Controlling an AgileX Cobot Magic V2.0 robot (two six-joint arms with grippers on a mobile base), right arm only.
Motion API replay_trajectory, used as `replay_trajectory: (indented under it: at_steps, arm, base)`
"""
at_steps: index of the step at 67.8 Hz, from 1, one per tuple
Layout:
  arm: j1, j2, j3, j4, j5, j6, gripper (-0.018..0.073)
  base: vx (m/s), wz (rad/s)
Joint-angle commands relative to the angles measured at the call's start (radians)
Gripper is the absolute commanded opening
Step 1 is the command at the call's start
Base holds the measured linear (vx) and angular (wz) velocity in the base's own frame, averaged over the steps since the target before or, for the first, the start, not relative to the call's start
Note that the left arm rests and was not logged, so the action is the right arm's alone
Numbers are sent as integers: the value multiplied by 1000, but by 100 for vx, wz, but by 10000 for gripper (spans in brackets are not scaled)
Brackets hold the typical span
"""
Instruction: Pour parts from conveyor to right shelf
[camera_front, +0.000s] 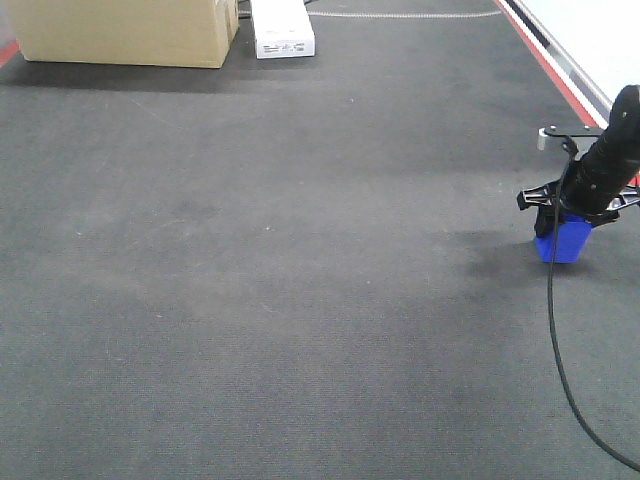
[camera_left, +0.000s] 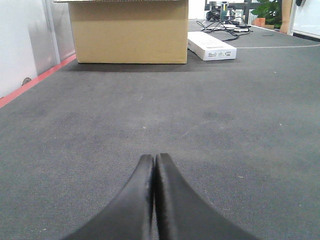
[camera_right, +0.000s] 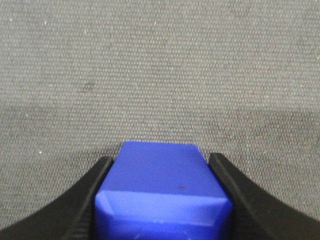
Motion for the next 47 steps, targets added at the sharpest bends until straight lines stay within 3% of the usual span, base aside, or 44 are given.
replay_trajectory:
  at_steps: [1,36,47]
  arm:
    - [-1,-68,-31,-1,-3,-1,-11]
    - [-1,-331,-23,93,53,-18,-6]
    - [-1,-500,127,186,-17,-63,-6]
  base:
    - [0,0]
    - [0,0]
    - [0,0]
